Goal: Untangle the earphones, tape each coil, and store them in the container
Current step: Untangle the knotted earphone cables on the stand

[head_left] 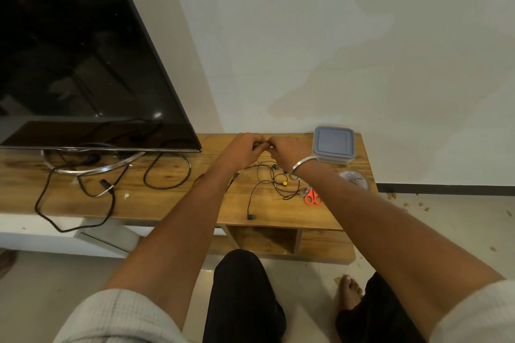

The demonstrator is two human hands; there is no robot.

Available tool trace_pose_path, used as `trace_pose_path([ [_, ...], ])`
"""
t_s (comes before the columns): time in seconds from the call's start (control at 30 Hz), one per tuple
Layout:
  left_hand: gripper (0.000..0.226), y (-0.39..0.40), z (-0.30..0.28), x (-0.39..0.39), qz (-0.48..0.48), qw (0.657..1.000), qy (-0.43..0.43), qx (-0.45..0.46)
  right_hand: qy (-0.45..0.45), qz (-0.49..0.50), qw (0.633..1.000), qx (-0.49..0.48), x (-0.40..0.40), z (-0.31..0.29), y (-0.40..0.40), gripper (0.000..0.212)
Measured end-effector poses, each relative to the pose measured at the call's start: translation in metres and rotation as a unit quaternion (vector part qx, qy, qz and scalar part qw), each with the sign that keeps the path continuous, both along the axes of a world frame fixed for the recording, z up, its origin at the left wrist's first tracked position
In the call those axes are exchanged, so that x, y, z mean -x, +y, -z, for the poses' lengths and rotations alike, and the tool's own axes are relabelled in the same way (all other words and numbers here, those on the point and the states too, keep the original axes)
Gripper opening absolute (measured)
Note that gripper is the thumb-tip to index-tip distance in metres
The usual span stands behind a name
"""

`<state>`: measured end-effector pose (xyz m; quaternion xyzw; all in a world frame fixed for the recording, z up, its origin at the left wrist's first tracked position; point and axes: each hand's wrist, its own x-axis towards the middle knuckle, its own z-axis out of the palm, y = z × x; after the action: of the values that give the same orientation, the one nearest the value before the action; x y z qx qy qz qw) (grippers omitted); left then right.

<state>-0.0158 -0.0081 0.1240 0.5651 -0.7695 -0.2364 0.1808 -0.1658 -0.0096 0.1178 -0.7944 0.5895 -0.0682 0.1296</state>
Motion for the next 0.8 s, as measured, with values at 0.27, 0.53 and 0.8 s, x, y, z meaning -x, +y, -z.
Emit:
trace_pose_path([
  [0.27,0.019,0.0,0.007,-0.021,-0.008,1.0,-0.023,-0.009,0.087,0.083,0.991,0.06,0.029,0.01,-0.005,0.033],
  [0.53,0.021,-0.003,0.0,-0.024,-0.01,1.0,-0.017,0.011,0.015,0.138,0.99,0.01,0.038,0.017,-0.006,0.031],
  [0.8,0.02,-0.003,-0.004,-0.001,0.016,1.0,-0.016,0.009,0.001,-0.004,0.999,0.044,0.001,0.001,0.0,0.022],
])
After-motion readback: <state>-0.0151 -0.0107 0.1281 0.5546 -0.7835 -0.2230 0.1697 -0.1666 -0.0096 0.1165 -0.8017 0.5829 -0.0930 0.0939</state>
